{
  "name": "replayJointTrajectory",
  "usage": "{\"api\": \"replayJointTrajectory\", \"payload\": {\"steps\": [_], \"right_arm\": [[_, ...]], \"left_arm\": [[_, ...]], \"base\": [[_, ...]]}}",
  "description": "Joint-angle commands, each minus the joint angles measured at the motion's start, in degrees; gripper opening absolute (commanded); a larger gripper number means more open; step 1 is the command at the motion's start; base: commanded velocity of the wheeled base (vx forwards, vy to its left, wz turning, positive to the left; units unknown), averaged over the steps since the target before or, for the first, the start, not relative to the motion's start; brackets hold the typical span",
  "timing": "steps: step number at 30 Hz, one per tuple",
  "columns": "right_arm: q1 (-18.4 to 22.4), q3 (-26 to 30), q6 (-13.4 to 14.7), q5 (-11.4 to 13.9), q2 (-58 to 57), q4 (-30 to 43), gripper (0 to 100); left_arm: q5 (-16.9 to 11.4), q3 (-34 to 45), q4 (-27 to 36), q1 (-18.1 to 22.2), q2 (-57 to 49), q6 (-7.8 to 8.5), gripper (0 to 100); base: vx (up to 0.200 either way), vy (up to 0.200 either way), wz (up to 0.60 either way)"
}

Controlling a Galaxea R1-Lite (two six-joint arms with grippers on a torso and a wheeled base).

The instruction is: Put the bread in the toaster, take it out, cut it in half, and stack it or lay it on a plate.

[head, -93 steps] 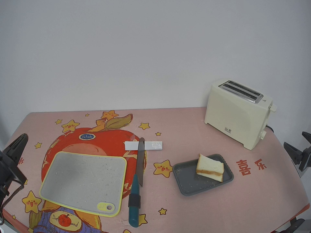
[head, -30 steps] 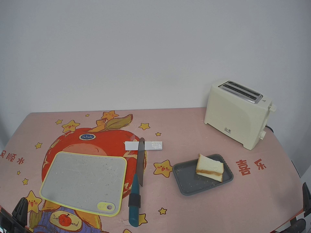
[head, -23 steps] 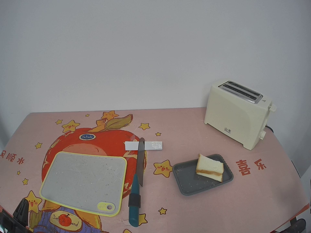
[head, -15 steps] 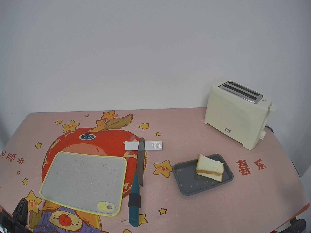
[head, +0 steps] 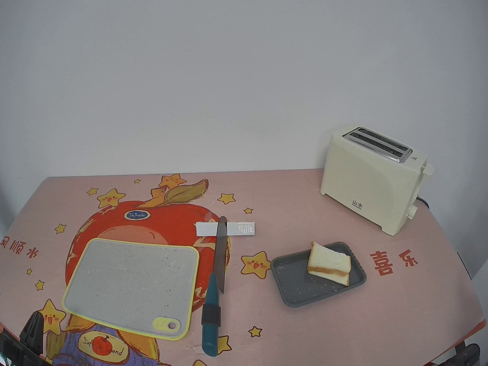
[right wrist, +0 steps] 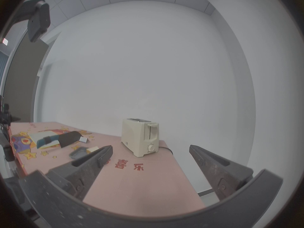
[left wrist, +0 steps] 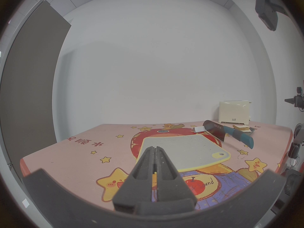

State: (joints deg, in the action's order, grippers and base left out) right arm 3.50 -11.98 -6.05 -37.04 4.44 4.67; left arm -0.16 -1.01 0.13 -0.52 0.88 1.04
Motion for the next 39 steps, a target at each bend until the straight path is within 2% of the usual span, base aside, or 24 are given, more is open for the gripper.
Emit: {"api": "replayJointTrajectory", "payload": {"steps": [1,2,3,4,7,10,11,13,15,20,24,29,32,33,34,36,39], "right_arm": [[0.02,3.55,0.07,1.0,-0.13,-0.36,100],[0.02,3.55,0.16,1.26,-0.13,-0.36,100],[-0.25,3.37,0.33,3.2,-0.22,-0.45,100],[-0.33,3.28,0.42,3.9,-0.22,-0.54,100],[-0.42,2.67,-0.02,12.51,-0.22,-1.77,100],[-0.42,2.05,-0.46,18.49,-0.22,-2.3,100],[-0.42,1.7,-0.46,22.97,-0.22,-2.38,100],[-0.42,1.61,-0.19,27.72,-0.22,-2.47,100],[-0.51,1.61,0.33,30.44,-0.22,-2.47,100],[-0.86,2.05,1.04,34.22,-0.39,-2.38,100],[-3.41,1.52,0.69,36.77,-4.26,-0.98,100],[-3.67,3.46,0.69,37.47,-4.44,0.25,100],[-3.67,8.47,0.86,37.56,-4.44,-0.36,100],[-3.67,8.47,0.86,37.56,-4.44,-0.36,100],[-3.67,9.35,1.74,37.39,-4.44,-1.07,100],[-3.67,9.35,5.43,36.95,-4.44,-1.42,100],[-3.67,9.43,5.61,37.3,-4.44,-1.42,100]], "left_arm": [[-0.02,1.01,0.04,0.08,0.09,-0.07,0],[-0.02,1.01,0.04,0.0,0.18,-0.07,0],[-0.46,1.01,0.04,0.0,0.09,-0.07,0],[-0.63,0.92,0.04,0.0,0.18,-0.07,0],[-0.54,0.92,0.04,0.0,0.18,-0.07,0],[-0.54,0.92,0.04,0.0,0.09,-0.07,0],[-0.54,0.92,0.04,0.0,0.09,-0.07,0],[-0.54,0.92,0.04,0.0,0.18,-0.07,0],[-0.54,0.92,0.13,0.0,0.09,-0.07,0],[-0.54,0.92,0.04,0.0,0.09,-0.07,0],[-0.54,0.92,0.04,0.0,0.09,-0.07,0],[-0.54,0.92,0.04,0.0,0.09,-0.07,0],[-0.54,0.92,0.04,0.0,0.09,-0.07,0],[-0.54,0.92,0.04,0.0,0.09,-0.07,0],[-0.54,0.92,0.04,0.0,0.09,-0.07,0],[-0.54,0.92,0.13,0.0,0.09,-0.07,0],[-0.54,0.92,0.04,0.0,0.09,-0.07,0]], "base": [[0.0,0.0,0.0],[0.0,0.0,0.0],[0.0,0.0,0.0],[0.0,0.0,0.0],[0.0,0.0,0.0],[0.0,0.0,0.0],[0.0,0.0,0.0],[0.0,0.0,0.0],[0.0,0.0,0.0],[0.0,0.0,0.0],[0.0,0.0,0.0],[0.0,0.0,0.0],[0.0,0.0,0.0],[0.0,0.0,0.0],[0.0,0.0,0.0],[0.0,0.0,0.0],[0.0,0.0,0.0]]}}
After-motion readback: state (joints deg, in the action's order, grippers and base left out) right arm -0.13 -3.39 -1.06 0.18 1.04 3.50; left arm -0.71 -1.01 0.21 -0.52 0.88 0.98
